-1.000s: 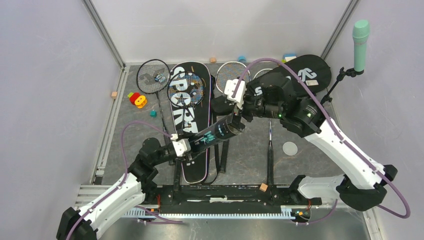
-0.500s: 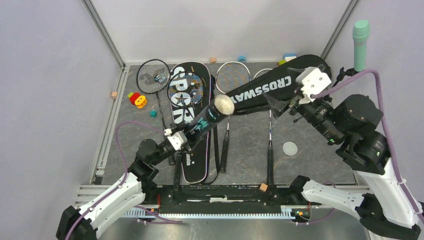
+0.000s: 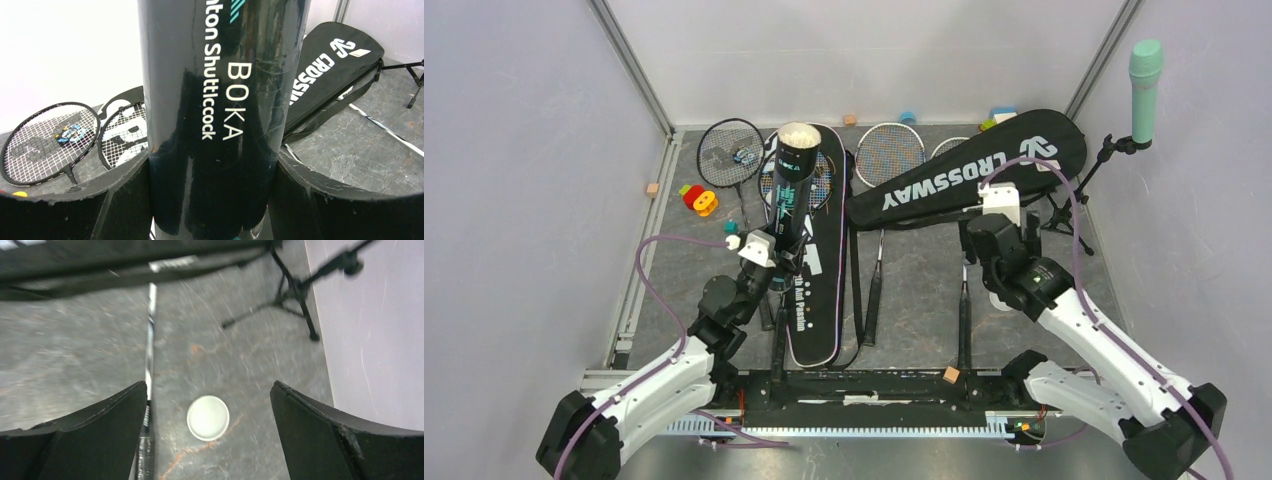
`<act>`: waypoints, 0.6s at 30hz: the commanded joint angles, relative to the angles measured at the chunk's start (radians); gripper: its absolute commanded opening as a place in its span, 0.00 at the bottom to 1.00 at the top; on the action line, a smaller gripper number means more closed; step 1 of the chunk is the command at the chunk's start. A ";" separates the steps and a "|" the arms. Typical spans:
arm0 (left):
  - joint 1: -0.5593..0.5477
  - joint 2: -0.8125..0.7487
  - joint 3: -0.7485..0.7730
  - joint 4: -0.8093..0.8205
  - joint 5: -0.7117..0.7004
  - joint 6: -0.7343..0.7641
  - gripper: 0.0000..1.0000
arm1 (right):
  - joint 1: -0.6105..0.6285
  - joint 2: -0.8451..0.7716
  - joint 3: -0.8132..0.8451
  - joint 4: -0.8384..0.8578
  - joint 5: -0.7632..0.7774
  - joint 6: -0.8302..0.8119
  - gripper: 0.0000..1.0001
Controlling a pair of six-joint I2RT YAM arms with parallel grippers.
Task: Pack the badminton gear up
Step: Adjust the lid at the center of the board.
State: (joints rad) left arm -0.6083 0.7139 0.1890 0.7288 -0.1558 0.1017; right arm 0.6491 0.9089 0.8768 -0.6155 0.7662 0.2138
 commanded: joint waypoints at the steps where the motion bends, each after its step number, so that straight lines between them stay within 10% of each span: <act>1: -0.001 0.005 0.024 0.135 -0.017 -0.055 0.20 | -0.116 0.000 -0.091 -0.037 -0.035 0.194 0.98; 18: -0.001 0.018 0.023 0.131 0.010 -0.053 0.19 | -0.498 0.110 -0.478 0.270 -0.568 0.102 0.55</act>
State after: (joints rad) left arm -0.6083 0.7273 0.1894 0.7586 -0.1520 0.0830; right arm 0.1608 1.0077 0.4149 -0.4541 0.3138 0.3264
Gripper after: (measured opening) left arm 0.741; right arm 0.554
